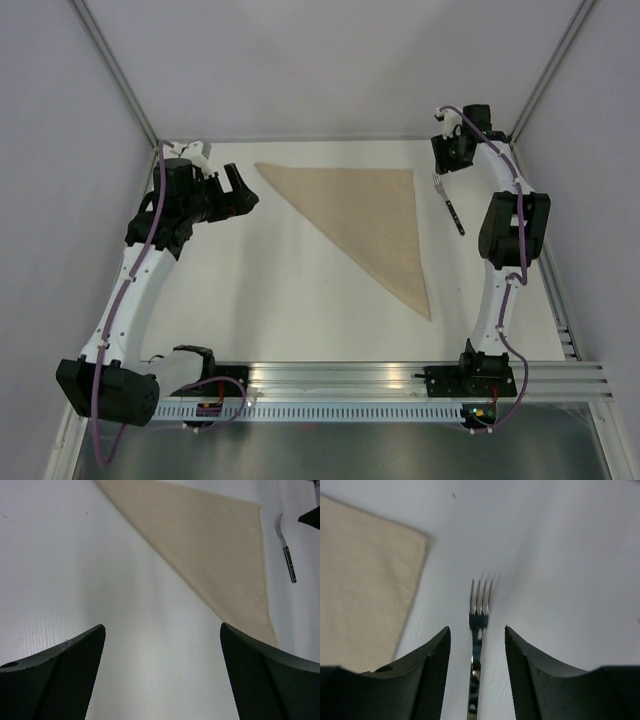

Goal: Fold the napkin, place the utensils inside, and roll it up
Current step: Fold the napkin, then grab a utensil with the right arm

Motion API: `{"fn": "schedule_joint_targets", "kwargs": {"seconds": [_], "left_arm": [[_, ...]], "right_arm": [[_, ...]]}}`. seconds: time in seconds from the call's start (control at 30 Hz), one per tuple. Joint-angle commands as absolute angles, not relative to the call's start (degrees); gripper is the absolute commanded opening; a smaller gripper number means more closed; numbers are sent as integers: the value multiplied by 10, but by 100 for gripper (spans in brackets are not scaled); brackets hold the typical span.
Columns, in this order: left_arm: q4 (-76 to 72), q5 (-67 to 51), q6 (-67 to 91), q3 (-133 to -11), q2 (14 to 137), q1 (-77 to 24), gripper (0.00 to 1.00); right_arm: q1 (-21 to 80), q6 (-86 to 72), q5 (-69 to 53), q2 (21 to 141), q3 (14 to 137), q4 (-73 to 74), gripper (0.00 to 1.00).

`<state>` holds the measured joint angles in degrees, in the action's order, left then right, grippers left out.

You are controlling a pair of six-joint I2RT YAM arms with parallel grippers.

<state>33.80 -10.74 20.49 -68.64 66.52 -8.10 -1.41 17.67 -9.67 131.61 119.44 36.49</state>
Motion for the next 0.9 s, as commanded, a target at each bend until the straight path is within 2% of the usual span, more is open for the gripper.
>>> {"fn": "schedule_joint_targets", "kwargs": {"seconds": [0.0,0.13,0.37,0.7,0.87], "left_arm": [[308,-139,224,-666,632,-80,99],[290,-154,233,-650,629,-80,99],[283,-163,234,-642,620,-81,99],[281,-162,233,-636,622,-81,99],[281,-160,232,-637,622,-81,99]], "right_arm": [[-41,207,-108,1240,1083,373,52],[-62,210,-124,1229,1035,367,50],[-73,214,-154,1253,1030,380,50],[-68,217,-134,1278,1001,364,50],[-67,221,-127,1286,984,357,36]]}}
